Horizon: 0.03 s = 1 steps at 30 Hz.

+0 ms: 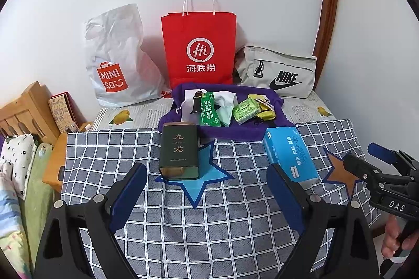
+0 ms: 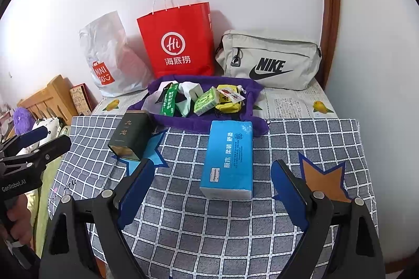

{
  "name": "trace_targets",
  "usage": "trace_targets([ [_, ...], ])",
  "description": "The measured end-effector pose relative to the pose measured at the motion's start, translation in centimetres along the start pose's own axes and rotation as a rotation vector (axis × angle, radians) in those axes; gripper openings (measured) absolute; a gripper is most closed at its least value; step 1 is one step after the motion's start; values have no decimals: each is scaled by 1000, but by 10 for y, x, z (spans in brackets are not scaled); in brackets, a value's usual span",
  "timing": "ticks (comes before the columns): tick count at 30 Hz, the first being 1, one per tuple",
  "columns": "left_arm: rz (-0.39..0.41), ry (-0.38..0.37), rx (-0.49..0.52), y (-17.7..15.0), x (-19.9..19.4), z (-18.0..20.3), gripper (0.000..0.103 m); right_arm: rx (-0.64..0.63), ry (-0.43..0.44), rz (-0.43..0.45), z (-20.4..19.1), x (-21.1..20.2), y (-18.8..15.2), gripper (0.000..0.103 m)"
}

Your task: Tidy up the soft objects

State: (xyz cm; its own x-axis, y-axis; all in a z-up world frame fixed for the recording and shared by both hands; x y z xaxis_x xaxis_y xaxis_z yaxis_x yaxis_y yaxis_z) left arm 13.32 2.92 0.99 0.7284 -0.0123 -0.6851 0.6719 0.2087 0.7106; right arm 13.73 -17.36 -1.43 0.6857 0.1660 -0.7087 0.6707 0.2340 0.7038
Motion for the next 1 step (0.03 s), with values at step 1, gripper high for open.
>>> trace_targets([
  [1,-1,-1,-1,0,1,0,93,1,1,0,0,0,0,90],
])
Point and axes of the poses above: each gripper's, at about its wrist camera, not at the fingertips, and x roughly the way its jaws point, z to its right, y to its top, the point moved 4 cm from there along x, roughly the way its jaws point, and after that the axes turned 13 degrees about -x, right-handed, at the moved point
